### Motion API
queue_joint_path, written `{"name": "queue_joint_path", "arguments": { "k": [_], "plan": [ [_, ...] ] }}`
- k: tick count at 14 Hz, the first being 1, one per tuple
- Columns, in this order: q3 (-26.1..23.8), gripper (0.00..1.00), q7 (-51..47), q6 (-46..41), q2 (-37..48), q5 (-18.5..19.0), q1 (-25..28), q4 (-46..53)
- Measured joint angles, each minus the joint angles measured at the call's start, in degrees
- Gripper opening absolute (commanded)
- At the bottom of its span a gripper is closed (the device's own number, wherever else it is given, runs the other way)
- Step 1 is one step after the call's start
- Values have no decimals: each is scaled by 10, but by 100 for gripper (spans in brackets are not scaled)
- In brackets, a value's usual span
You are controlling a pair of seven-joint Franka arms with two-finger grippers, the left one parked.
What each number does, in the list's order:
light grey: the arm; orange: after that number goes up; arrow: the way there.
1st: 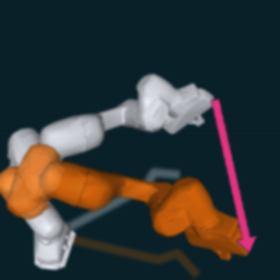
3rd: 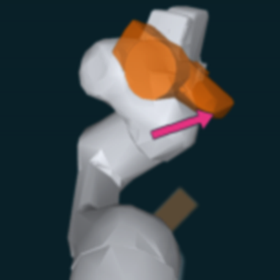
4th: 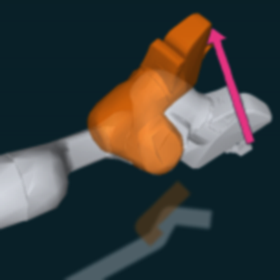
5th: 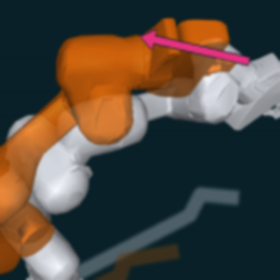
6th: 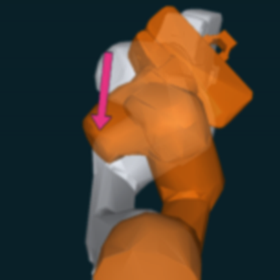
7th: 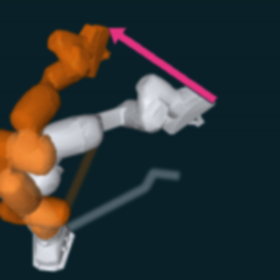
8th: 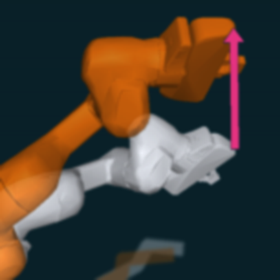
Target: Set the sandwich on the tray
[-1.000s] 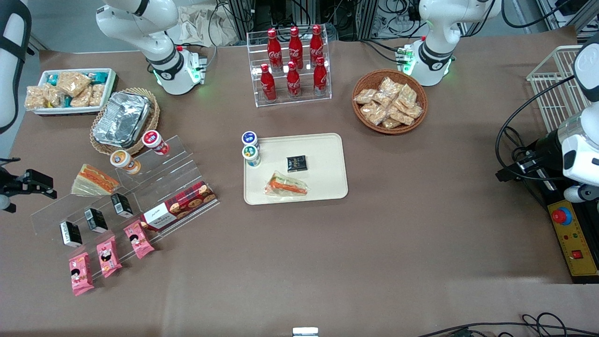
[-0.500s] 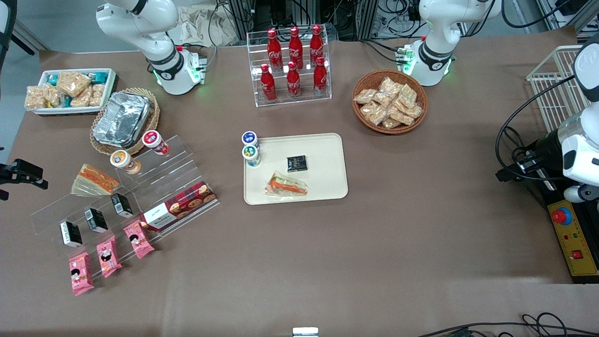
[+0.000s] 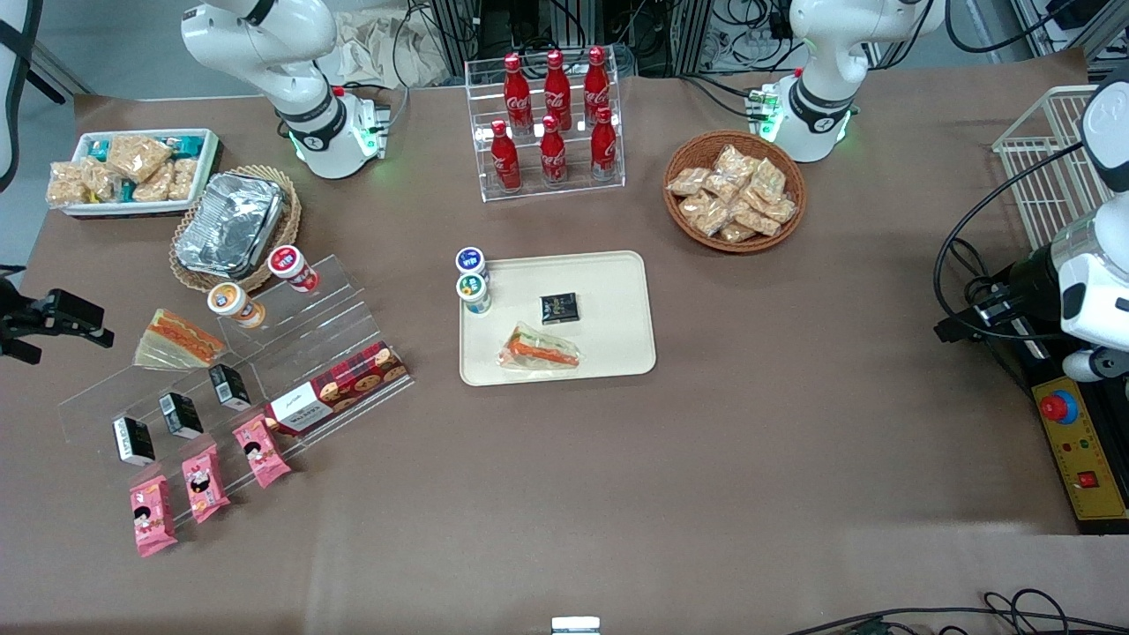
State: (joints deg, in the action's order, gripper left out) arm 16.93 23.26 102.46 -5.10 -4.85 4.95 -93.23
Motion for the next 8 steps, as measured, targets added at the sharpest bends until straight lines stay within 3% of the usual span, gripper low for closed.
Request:
{"name": "queue_joint_path", "arguments": {
  "k": [3, 8],
  "plan": [
    [-48, 99, 0, -3, 12, 4, -40, -5],
    [-71, 99, -49, -5, 55, 13, -49, -54]
  ]
}}
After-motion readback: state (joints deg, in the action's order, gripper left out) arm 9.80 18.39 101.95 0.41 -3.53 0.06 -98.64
